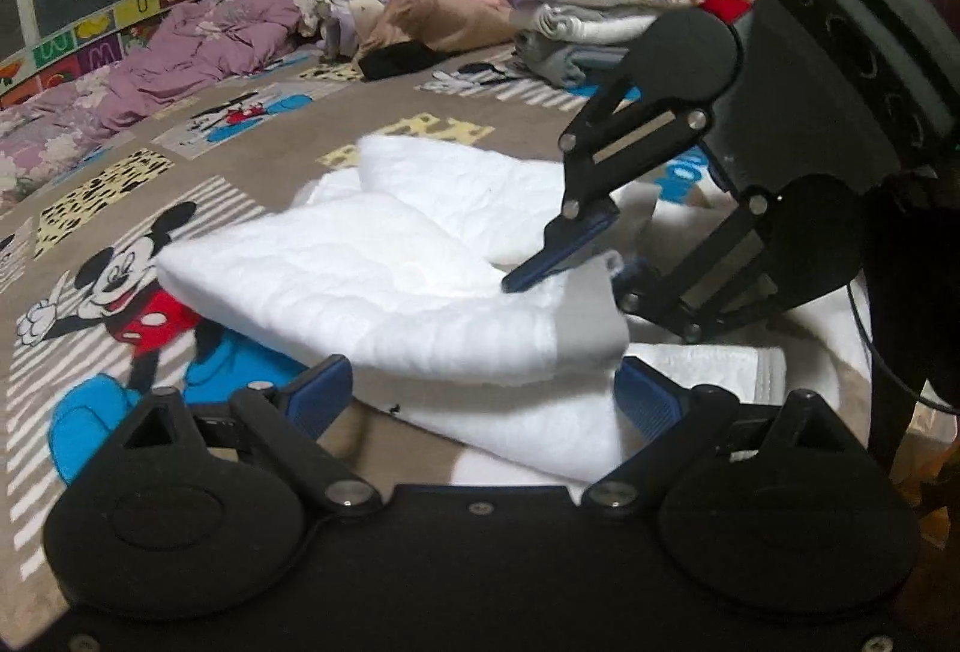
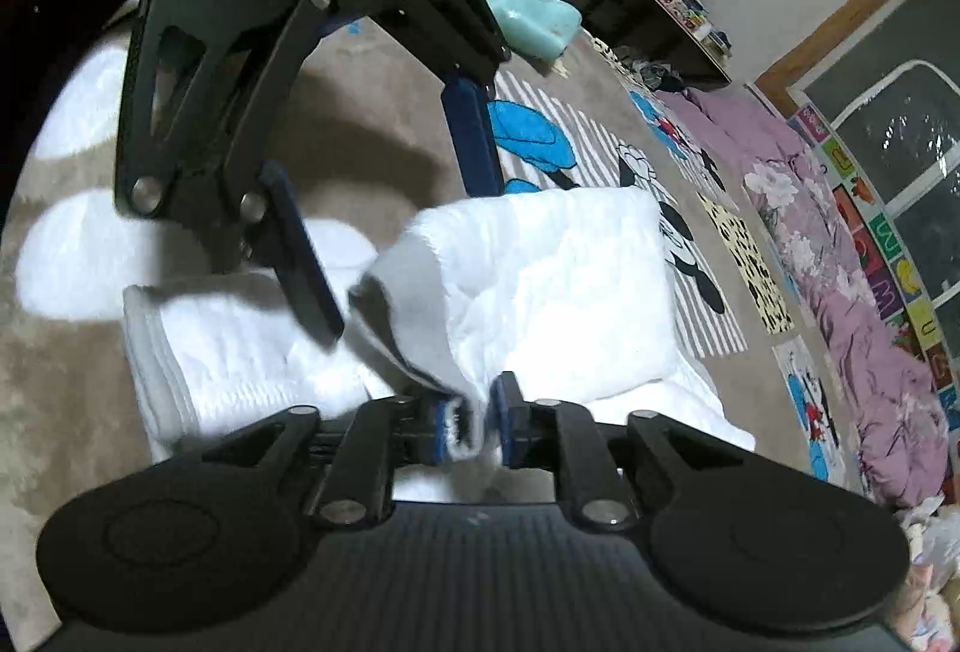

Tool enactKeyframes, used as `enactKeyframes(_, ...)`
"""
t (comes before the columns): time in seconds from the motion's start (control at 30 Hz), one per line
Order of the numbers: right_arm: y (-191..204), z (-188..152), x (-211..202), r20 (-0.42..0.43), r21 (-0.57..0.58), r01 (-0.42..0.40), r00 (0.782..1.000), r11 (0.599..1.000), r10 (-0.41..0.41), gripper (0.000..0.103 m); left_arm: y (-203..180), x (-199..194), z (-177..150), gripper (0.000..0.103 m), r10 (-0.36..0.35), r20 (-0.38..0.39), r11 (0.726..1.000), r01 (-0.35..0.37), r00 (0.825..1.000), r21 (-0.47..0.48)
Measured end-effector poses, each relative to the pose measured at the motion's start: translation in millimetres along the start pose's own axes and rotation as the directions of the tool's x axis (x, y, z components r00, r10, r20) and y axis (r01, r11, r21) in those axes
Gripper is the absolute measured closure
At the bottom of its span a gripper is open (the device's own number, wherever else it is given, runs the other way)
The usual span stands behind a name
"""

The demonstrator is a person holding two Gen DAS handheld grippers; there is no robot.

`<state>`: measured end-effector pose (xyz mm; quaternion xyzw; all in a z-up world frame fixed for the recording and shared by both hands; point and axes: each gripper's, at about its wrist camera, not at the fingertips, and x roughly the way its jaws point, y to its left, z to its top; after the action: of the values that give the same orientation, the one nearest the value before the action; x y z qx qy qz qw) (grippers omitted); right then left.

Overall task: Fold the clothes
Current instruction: 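Lower the grey-cuffed sleeve onto the shirt body and open the right gripper, then press the folded sleeves flat against the shirt body with the left gripper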

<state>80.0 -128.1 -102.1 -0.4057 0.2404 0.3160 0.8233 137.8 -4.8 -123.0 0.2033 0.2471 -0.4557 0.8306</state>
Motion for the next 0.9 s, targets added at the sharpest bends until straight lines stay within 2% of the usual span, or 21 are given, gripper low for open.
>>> enactKeyframes(0.2,-23.2,-1.2,-32.3,0.055,0.148,-0.016,0.998,0.989,0.008,0.075,16.1,-21.9,-1.4,0.006,0.028,0.050,0.999,-0.026,0.998,-0.041)
enactKeyframes(0.4,-46.4,-2.5,-64.5,0.111,0.293,-0.039,0.994,0.955,0.007,0.076,31.9,-48.3,0.7,0.007,0.032,0.154,0.993,-0.014,0.988,-0.116)
enactKeyframes(0.53,-39.4,11.3,-62.0,0.147,0.292,-0.066,0.989,0.954,0.024,0.076,39.7,-50.8,1.3,0.007,0.064,0.176,0.986,-0.035,0.982,-0.166)
enactKeyframes(0.6,-35.5,18.5,-60.2,0.164,0.289,-0.080,0.986,0.954,0.033,0.076,42.1,-44.7,2.5,0.011,0.086,0.153,0.981,-0.057,0.985,-0.184)
enactKeyframes(0.77,17.9,19.2,-49.6,0.099,0.093,-0.144,0.986,0.985,0.135,0.077,42.1,-23.0,2.8,0.023,0.069,0.088,0.980,-0.051,0.994,-0.193)
enactKeyframes(0.9,34.4,-0.4,-39.6,0.021,0.097,-0.158,0.987,0.983,0.156,0.081,40.1,-13.0,5.2,0.040,0.061,0.077,0.979,-0.045,0.995,-0.200)
